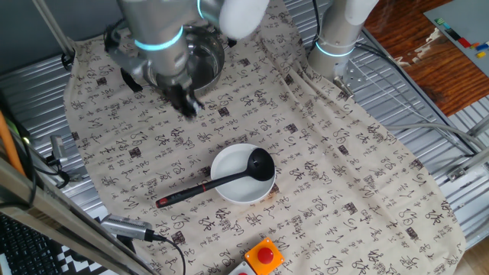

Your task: Scoop water with a large spoon from one bowl to another

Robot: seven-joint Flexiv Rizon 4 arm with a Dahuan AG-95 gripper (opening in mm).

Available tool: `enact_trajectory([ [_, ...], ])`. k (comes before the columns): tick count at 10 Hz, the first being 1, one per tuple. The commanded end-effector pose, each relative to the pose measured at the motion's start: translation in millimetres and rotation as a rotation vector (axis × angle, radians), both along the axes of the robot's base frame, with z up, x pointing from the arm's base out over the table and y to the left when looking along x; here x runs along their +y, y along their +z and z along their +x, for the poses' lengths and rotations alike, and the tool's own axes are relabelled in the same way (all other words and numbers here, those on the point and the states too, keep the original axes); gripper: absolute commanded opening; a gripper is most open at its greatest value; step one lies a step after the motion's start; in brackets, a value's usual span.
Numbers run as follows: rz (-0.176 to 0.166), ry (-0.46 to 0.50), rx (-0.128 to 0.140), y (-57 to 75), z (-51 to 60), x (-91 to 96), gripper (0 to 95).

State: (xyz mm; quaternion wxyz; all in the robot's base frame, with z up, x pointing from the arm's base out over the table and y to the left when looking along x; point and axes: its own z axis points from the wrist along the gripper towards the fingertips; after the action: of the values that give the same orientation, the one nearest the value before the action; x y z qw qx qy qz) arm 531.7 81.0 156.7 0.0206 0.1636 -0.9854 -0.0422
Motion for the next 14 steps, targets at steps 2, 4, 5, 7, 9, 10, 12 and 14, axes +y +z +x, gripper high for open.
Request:
enact_trajectory([
  [2,-0.048,-0.045,-0.005,2.3,5.7,24.9,0.0],
  [4,-0.049,-0.007,0.008,2.3,5.7,24.9,0.0],
  [5,-0.040,0.005,0.010,2.3,5.7,24.9,0.0],
  [7,-0.035,-0.020,0.029,2.3,5.7,24.9,0.0],
  [9,-0.027,-0.041,0.035,2.1,6.8,26.9,19.0],
  [10,0.000,-0.046,0.034,1.1,9.8,32.6,38.0],
  [12,0.011,-0.099,0.039,-1.8,14.3,58.1,57.0],
  [14,0.008,-0.146,0.044,-4.2,18.7,85.1,57.0],
])
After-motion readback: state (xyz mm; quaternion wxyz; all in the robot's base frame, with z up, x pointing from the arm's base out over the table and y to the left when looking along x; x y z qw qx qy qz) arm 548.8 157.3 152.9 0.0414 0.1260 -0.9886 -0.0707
